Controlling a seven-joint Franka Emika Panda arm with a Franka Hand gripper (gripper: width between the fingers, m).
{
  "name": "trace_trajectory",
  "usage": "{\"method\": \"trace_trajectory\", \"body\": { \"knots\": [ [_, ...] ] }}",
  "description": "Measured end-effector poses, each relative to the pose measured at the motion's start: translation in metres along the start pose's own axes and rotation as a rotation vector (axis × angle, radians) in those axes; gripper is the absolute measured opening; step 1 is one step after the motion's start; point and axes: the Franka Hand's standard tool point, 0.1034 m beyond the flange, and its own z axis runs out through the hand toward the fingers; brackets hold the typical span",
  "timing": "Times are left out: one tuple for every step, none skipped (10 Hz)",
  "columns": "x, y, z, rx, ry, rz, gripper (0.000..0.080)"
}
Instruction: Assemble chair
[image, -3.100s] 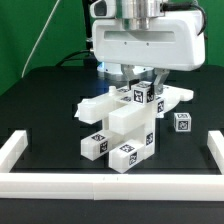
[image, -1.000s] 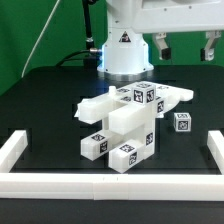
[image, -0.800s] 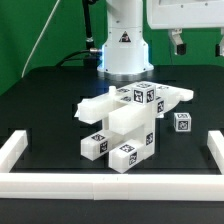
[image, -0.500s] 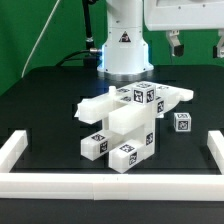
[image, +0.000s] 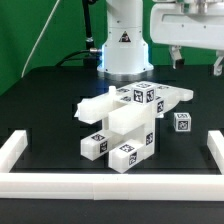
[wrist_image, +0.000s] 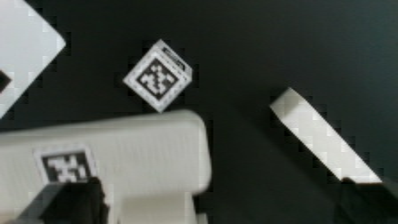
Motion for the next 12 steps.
{"method": "trace_trajectory", "body": {
  "knots": [
    [-0.006,-0.003,0.001,0.007,-0.001,-0.006,0.0649],
    [-0.003,-0.002,0.001,0.009,-0.004,-0.007,0.0649],
    [-0.003,-0.002,0.001,0.008,-0.004,-0.008,0.0649],
    [-0.004,-0.002,0.001,0.008,-0.005,-0.009,0.0649],
    [-0.004,-0.002,0.003,0.013,0.001,-0.013,0.0649],
    [-0.011,0.004,0.014,0.028,0.016,-0.027,0.0649],
    [-0.016,0.012,0.021,0.018,0.013,-0.036,0.0649],
    [-0.017,0.014,0.026,0.021,0.020,-0.041,0.0649],
    [-0.020,0.015,0.037,0.018,0.031,-0.053,0.0649],
    [-0.025,0.015,0.046,0.007,0.035,-0.061,0.0649],
    [-0.028,0.015,0.053,0.002,0.039,-0.064,0.0649],
    [-0.030,0.017,0.061,-0.009,0.043,-0.072,0.0649]
  ]
}}
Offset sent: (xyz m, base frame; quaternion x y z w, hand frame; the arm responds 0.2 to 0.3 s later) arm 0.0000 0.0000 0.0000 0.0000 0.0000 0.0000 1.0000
